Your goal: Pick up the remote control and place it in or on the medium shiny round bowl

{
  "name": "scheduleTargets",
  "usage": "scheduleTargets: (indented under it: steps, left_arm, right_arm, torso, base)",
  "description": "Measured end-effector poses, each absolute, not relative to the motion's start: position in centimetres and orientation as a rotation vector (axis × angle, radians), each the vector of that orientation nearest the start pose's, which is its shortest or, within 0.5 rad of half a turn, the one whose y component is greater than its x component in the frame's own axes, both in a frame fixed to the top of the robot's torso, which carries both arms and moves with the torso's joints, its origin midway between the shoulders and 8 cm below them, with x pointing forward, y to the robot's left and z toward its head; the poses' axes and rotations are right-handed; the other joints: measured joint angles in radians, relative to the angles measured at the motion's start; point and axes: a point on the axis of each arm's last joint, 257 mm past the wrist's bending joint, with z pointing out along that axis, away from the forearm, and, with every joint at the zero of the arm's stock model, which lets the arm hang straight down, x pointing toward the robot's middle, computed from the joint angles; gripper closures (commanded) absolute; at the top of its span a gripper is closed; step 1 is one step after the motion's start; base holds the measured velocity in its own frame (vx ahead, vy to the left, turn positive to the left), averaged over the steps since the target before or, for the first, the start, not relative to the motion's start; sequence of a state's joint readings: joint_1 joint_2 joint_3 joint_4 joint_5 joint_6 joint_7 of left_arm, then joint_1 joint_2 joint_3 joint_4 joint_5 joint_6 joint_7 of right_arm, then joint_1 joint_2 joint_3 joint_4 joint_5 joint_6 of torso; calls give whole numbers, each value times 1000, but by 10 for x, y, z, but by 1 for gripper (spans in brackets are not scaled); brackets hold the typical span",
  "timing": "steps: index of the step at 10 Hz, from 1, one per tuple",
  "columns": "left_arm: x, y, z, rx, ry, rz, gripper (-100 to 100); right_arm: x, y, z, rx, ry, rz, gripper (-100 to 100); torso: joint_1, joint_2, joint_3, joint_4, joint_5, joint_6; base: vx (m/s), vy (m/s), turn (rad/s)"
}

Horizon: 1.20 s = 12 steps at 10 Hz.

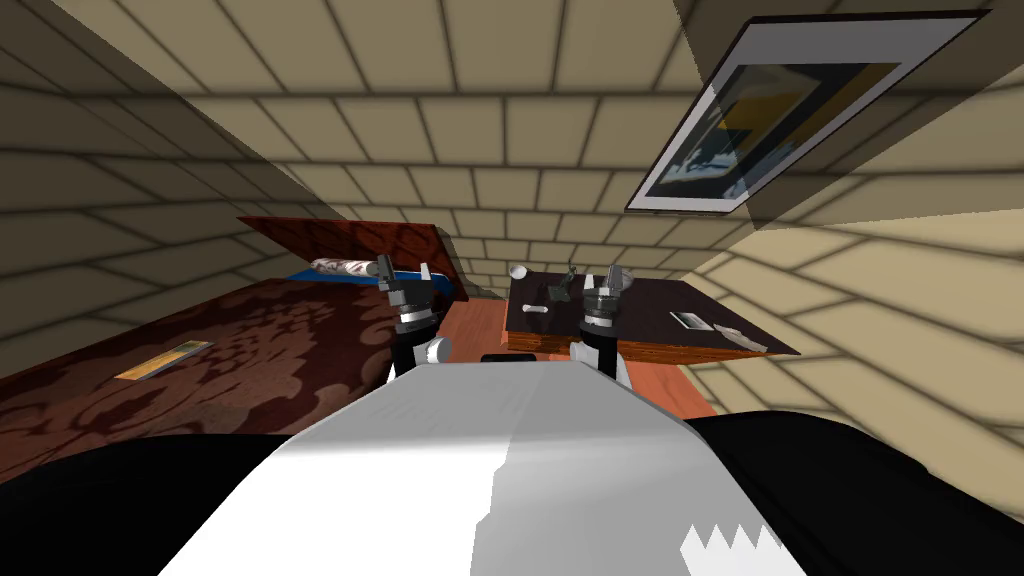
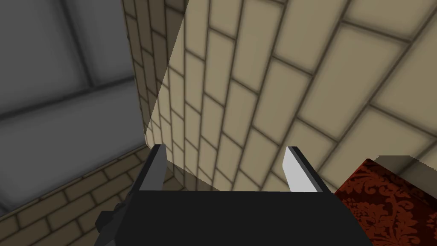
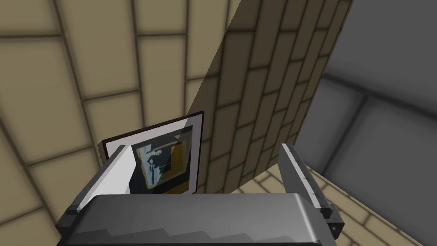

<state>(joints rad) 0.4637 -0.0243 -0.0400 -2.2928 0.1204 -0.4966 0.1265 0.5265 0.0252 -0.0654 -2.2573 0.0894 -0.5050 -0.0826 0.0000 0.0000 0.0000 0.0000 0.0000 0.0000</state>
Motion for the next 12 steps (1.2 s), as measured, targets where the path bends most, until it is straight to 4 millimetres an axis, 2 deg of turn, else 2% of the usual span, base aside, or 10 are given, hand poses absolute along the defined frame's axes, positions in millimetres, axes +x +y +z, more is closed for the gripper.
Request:
scheduleTargets:
  steps: [6,10,12]
  left_arm:
    - [344,279,40,-763,448,-1558,0]
    - [344,279,40,-763,448,-1558,0]
    - [344,279,40,-763,447,-1559,0]
  right_arm:
    - [361,-274,-12,558,809,1251,-100]
    - [379,-256,-34,470,930,1249,-100]
    - [389,-249,-49,420,1000,1241,-100]
  torso:
    - [5,2,1,1,1,0]
    - [7,3,2,1,2,0]
    - [8,2,1,0,2,-1]
  base:
    - [-32,84,96]
    - [-36,118,140]
    - [-41,146,269]
